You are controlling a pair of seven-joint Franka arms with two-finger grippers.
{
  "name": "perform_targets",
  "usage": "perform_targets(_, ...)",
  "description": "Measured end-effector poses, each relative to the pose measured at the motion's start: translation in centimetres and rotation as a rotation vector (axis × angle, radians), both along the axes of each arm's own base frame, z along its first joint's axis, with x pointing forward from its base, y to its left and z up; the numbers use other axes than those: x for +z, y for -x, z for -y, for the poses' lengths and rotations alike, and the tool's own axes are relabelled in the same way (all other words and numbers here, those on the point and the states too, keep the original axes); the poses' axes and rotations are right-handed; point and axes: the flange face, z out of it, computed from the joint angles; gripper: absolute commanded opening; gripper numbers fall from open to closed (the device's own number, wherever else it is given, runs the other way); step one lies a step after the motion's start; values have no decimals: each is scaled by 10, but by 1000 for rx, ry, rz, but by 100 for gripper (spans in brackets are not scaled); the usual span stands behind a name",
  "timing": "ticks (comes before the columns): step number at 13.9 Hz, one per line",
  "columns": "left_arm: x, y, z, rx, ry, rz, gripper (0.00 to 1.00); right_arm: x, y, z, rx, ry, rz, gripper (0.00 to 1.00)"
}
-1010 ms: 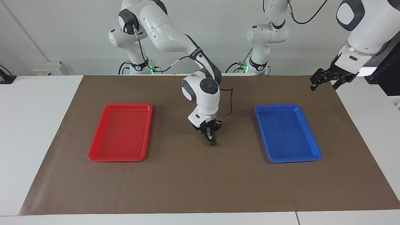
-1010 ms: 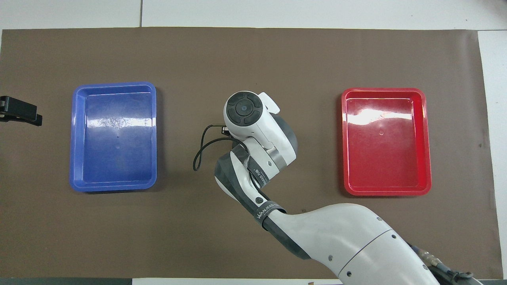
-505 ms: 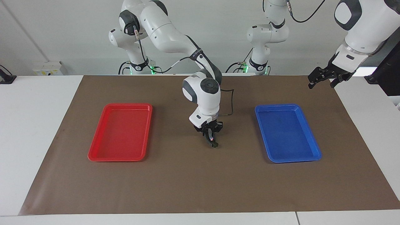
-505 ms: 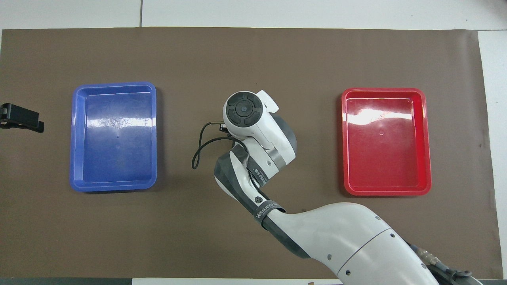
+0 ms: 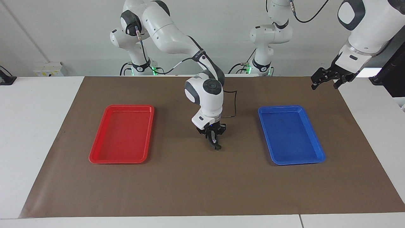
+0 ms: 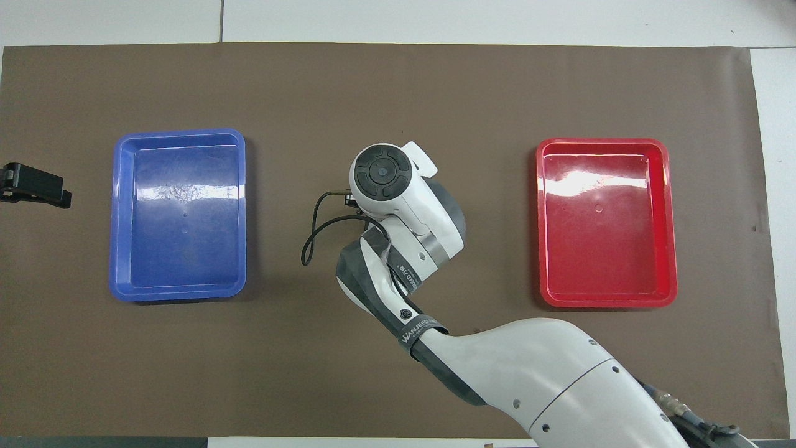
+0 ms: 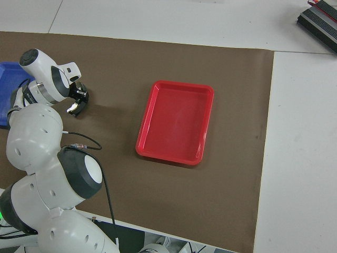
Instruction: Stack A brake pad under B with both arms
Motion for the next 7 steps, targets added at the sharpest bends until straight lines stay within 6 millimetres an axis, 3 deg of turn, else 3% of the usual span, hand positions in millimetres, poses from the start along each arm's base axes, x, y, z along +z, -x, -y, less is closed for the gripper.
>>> perform_targets(5,0,0,-5,9,0,0,100,-5,0,-2,2,-8,10,11)
perform_targets(7,0,0,-5,9,0,0,100,-5,0,-2,2,-8,10,28)
